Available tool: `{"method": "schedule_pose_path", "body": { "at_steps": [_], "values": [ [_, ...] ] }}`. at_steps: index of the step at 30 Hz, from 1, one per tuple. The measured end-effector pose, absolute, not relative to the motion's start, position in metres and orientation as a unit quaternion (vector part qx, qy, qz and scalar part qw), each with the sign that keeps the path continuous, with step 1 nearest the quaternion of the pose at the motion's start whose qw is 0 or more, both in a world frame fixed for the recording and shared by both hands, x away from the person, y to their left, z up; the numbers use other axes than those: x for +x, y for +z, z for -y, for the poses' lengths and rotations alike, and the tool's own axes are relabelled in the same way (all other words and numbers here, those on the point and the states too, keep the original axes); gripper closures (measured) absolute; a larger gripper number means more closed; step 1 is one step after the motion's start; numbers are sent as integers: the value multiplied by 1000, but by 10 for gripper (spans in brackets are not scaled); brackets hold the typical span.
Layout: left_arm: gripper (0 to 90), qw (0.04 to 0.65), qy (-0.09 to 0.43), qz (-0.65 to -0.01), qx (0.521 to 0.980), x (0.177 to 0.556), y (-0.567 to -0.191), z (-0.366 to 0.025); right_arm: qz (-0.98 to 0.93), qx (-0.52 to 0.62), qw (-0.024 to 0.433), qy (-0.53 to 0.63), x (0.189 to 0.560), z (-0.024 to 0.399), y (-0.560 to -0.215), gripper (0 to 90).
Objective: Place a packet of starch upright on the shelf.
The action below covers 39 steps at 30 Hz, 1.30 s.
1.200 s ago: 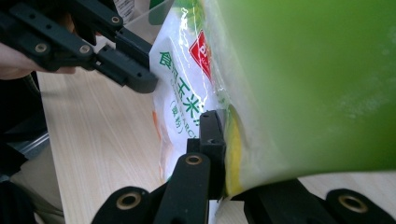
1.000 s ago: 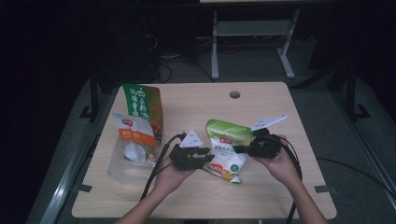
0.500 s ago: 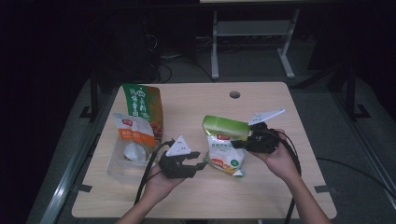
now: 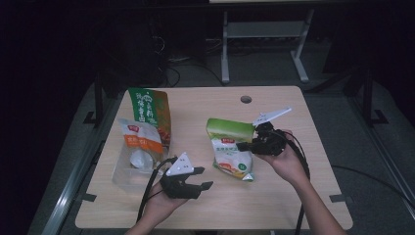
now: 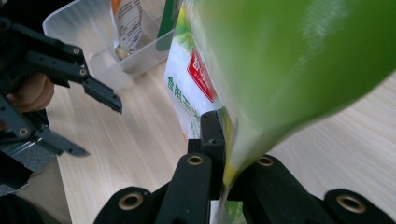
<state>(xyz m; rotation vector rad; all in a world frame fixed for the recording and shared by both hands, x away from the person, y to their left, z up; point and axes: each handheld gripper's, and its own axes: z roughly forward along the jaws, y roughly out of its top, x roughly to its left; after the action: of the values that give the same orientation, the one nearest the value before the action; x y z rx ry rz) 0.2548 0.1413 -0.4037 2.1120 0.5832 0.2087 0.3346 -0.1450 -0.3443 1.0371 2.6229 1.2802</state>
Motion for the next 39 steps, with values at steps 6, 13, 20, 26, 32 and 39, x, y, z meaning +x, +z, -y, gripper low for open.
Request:
{"method": "schedule_pose_path", "body": {
  "at_steps": [6, 13, 20, 26, 32, 39],
  "values": [
    [428, 453, 80, -233, 856, 246, -407, -144, -846, 331, 18, 418, 336, 138, -339, 895],
    [406, 450, 78, -224, 861, 241, -411, -146, -846, 327, 17, 421, 338, 129, -333, 895],
    [392, 452, 75, -221, 861, 236, -413, -145, -847, 320, 13, 423, 339, 122, -326, 896],
    [389, 452, 73, -220, 861, 234, -417, -145, -847, 315, 14, 428, 340, 116, -319, 895],
    [381, 451, 75, -213, 863, 232, -418, -146, -851, 308, 11, 425, 341, 107, -311, 896],
    [372, 453, 69, -210, 864, 227, -420, -142, -855, 292, 10, 429, 343, 92, -300, 896]
  ]
}}
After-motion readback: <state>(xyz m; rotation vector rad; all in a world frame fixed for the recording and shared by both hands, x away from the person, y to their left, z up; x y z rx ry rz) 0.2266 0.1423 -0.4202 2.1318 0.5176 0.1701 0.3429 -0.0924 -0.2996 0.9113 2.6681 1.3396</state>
